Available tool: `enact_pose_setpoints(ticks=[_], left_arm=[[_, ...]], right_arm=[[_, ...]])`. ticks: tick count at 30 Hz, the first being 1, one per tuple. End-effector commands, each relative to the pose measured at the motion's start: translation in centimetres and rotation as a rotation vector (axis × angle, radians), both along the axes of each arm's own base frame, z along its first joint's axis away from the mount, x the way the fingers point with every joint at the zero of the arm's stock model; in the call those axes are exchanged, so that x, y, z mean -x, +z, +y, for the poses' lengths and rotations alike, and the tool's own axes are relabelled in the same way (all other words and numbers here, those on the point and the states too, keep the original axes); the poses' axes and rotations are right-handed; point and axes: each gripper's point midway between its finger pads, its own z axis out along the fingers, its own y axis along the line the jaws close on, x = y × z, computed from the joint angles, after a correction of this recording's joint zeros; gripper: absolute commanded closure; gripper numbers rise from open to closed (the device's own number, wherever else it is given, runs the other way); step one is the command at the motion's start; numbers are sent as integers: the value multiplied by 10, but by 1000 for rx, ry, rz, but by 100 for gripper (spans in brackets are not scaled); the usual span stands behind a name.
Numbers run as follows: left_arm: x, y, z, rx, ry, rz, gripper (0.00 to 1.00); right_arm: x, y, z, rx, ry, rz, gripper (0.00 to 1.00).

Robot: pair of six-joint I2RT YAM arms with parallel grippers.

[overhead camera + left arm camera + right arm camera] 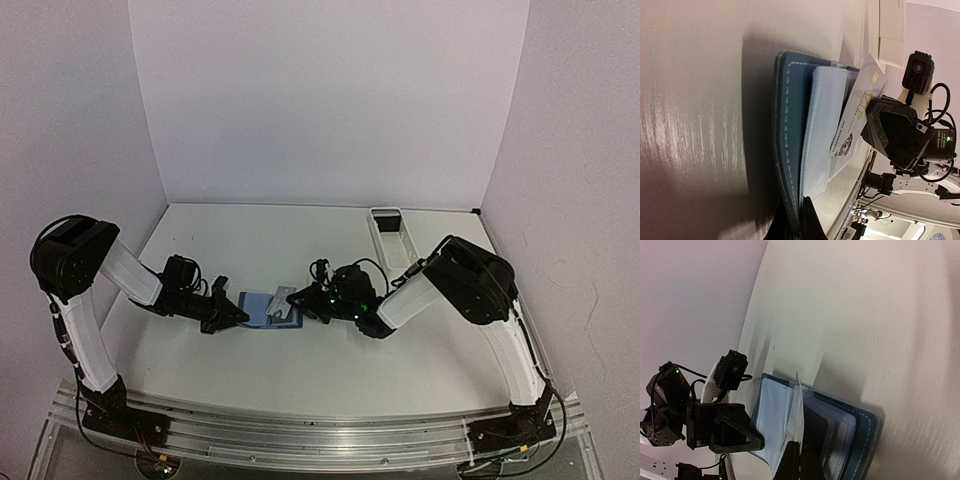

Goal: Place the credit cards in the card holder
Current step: Insert the credit card into the card holder.

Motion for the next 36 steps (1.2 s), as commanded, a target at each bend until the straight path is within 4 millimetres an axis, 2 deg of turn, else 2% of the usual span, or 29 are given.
enact_pose_setpoints(ticks=[1,5,10,14,18,22,25,28,30,36], left_arm=[[-1,-18,8,-59,38,35,100],[-2,-16,8,-55,35,30,100],[-2,-17,8,-57,35,31,100],[-4,-16,7,-53,32,24,100],[-3,-14,5,-48,2,1,100],[-2,-12,4,-51,-29,-24,100],[-2,-9,3,-45,-46,-36,99],[-2,-8,2,-46,-60,-44,99],[-2,-6,0,-40,-82,-58,100],[3,-4,0,-48,-140,-94,100]], right_arm=[[8,-4,11,43,31,-1,100],[12,-16,15,51,28,23,100],[14,-14,21,41,56,17,100],[20,-17,18,47,69,31,100],[39,-27,28,23,188,86,100],[44,-35,28,37,206,115,100],[48,-44,30,57,228,174,100],[55,-54,24,98,219,246,100],[58,-52,21,98,219,282,100],[66,-61,31,81,256,445,100]])
